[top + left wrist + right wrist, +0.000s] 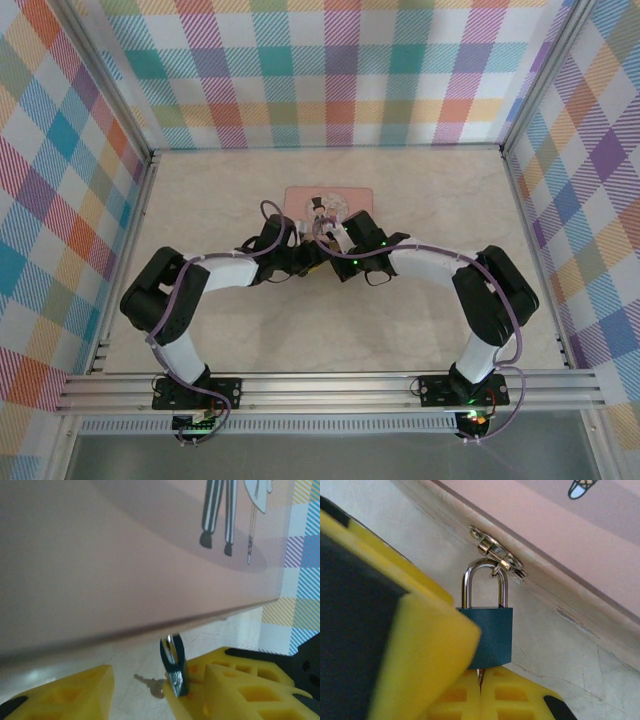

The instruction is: Unlock a padlock with a key

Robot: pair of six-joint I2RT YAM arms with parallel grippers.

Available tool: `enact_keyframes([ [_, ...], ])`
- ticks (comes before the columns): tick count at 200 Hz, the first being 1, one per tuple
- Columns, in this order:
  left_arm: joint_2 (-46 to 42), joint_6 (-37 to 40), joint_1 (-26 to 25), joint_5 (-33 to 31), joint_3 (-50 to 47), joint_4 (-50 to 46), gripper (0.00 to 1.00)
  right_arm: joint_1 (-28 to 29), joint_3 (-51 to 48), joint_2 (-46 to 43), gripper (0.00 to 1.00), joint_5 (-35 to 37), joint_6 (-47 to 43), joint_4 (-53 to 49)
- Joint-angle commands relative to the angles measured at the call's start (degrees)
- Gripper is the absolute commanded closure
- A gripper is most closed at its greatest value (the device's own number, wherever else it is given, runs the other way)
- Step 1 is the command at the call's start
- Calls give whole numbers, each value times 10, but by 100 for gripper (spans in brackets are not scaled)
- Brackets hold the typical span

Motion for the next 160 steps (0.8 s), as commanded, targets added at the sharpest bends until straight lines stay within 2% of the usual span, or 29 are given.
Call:
enact_keyframes([
  [1,14,-15,-7,8,26,32,51,8,-11,-7,100,-18,12,20],
  [43,47,-25,-9,5,43,40,60,11,-16,-11,100,-18,18,34],
  [114,70,-35,-9,23,40,58,95,12,-22,-16,100,-7,22,39],
  [136,74,-35,-8,28,39,64,100,9,-31,-26,91,-5,28,37],
  [160,75,-44,-5,34,40,76,100,-4,-50,-53,73,-6,46,31],
])
